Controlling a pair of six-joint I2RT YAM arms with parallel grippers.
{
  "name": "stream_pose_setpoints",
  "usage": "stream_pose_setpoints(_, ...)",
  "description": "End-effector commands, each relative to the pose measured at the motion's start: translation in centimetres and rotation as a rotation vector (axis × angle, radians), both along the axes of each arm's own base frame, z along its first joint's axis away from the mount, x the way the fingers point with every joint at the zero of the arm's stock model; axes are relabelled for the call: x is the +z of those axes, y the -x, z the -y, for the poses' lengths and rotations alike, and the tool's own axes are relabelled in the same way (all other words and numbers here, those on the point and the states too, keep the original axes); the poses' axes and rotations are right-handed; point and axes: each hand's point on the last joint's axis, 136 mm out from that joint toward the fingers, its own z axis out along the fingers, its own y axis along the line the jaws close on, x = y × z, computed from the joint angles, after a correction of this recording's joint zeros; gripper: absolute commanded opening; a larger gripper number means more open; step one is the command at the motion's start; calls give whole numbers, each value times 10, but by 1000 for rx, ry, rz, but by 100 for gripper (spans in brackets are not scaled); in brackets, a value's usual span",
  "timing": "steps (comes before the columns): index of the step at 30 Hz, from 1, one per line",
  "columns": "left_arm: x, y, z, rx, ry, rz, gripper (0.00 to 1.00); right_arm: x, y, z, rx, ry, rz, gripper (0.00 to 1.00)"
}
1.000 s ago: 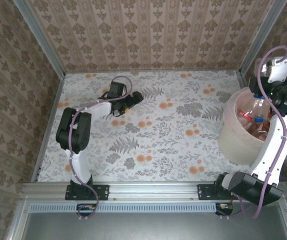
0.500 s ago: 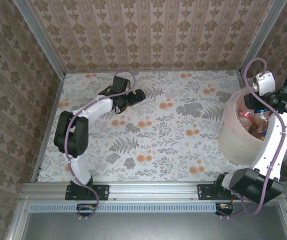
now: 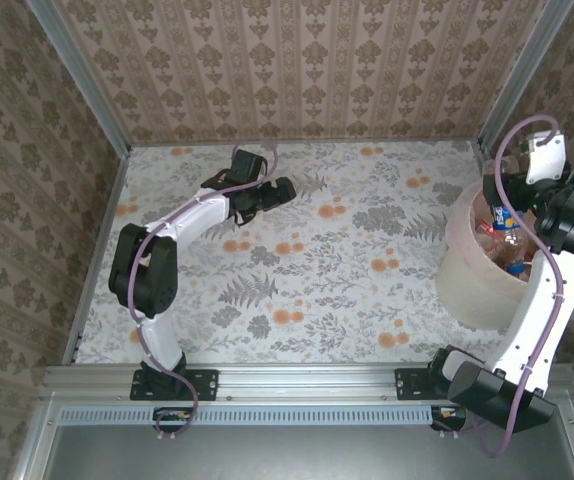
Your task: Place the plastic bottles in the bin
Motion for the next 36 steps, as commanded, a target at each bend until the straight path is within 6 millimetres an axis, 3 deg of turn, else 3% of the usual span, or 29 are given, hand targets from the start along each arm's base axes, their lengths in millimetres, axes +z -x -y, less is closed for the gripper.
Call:
stream_pose_setpoints(1, 8, 3, -4, -2, -2, 19, 100, -1, -26, 21, -114, -137, 69, 76)
stream_pose_setpoints(4, 2, 5, -6, 1, -8, 10, 100, -14, -37, 31, -160, -178, 32, 68)
stream_pose_setpoints(8, -3, 4, -6, 4, -10, 0, 100, -37, -46, 29, -160, -186, -61, 60)
stream_pose_setpoints(13, -5, 3, -3, 3, 0, -4, 100, -73, -25, 23, -173, -170, -195, 51)
stream_pose_setpoints(17, -3, 2, -2, -8, -7, -3, 100, -77, -9, 20, -198, -150, -209, 50)
stream_pose_setpoints(23, -4, 2, -2, -9, -6, -6, 100, -45, 0, 20, -237, -120, -108, 52)
stream_pose_setpoints(25, -5, 2, -1, -10, -6, -8, 100, -45, 6, 29, -300, -112, -131, 51)
stream_pose_setpoints(31, -1, 4, -3, -21, -19, -3, 100, -73, 23, 36, -377, -118, -244, 50)
stream_pose_setpoints(36, -1, 7, -2, -30, -18, -13, 100, -110, 21, 32, -350, -154, -322, 46)
